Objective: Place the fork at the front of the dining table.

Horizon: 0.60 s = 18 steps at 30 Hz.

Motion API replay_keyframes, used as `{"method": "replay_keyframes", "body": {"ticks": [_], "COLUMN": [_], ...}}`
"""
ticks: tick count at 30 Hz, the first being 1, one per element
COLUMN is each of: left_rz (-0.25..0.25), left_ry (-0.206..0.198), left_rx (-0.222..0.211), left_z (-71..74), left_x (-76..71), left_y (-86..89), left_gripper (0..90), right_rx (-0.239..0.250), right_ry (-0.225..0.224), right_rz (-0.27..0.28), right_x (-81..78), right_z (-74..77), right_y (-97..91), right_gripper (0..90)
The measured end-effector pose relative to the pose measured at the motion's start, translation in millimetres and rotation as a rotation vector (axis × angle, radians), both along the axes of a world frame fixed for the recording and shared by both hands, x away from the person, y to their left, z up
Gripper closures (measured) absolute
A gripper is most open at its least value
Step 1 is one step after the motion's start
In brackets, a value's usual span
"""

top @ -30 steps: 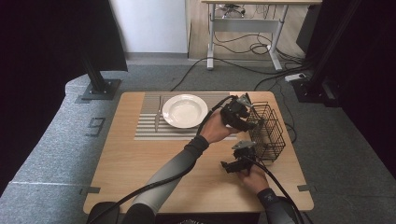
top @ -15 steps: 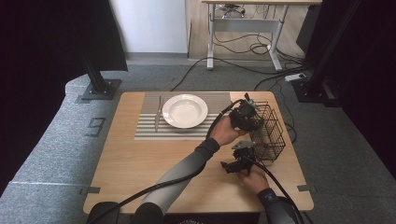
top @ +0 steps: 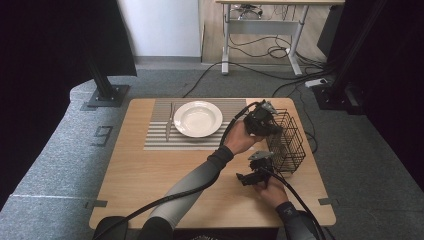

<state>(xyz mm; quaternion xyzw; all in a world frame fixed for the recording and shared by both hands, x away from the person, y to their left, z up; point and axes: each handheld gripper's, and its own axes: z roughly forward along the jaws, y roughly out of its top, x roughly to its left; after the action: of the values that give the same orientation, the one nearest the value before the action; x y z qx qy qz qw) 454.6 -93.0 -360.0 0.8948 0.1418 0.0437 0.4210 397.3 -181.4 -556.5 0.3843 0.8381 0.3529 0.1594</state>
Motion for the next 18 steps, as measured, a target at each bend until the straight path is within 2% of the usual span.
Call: {"method": "replay_keyframes", "body": {"ticks": [8, 12, 18], "left_rz": [-0.013, -0.016, -0.008], "left_ry": [-0.031, -0.025, -0.054], "left_rx": [-0.032, -0.049, -0.059], "left_z": [26.9, 43.8, 73.0], "left_x": [-7.9, -10.6, -18.3], "left_y": [12.2, 22.3, 40.4], "left_gripper": [87.2, 87.1, 87.2], "right_rx": [0.0, 0.0, 0.002], "right_ry": [-0.001, 0.001, 0.0], "right_rz": [0.0, -0.001, -0.005], "right_x": [0.1, 0.0, -0.2], "right_z": [0.0, 0.1, -0.1], "right_y": [0.0, 0.1, 0.4], "right_gripper": [0.0, 0.0, 0.0]}}
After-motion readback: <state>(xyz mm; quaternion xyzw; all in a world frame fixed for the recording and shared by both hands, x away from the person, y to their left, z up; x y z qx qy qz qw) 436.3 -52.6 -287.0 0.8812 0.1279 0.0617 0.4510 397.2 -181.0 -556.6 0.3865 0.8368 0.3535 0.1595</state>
